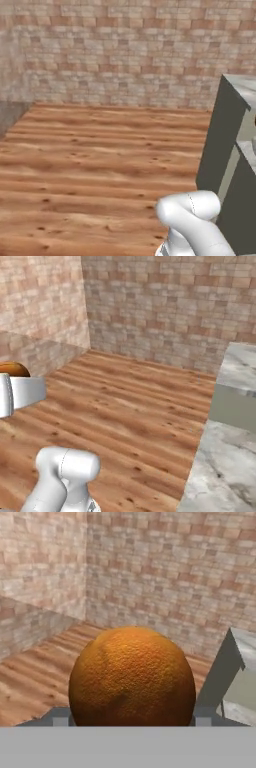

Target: Pick up the pear and orange from the fridge and place one fruit on each plate on the dining counter.

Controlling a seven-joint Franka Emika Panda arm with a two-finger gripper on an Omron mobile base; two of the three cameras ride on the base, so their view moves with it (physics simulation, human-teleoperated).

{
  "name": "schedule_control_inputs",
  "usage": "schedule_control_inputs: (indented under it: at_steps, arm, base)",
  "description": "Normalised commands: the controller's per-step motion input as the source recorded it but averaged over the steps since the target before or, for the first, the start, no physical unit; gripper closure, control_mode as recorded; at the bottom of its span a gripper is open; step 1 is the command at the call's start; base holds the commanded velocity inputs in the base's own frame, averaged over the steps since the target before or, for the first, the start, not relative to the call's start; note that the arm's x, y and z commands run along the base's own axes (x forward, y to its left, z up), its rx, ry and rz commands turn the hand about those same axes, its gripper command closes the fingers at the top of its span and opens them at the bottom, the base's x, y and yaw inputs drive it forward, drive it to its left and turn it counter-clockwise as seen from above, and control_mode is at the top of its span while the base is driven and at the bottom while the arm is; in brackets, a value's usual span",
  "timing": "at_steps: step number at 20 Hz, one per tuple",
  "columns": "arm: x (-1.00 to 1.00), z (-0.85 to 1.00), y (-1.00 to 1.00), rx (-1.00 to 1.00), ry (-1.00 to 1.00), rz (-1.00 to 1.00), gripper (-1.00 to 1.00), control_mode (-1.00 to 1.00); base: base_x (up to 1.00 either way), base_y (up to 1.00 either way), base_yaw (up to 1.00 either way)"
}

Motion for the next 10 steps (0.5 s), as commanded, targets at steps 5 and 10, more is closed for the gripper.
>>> schedule_control_inputs:
  at_steps: [5, 10]
  arm:
    - [0.00, 0.00, 0.00, 0.00, 0.00, 0.00, 1.00, 1.00]
    - [0.00, 0.00, 0.00, 0.00, 0.00, 0.00, 1.00, 1.00]
  base:
    - [0.96, 0.56, -0.40]
    - [1.00, 0.49, -0.38]
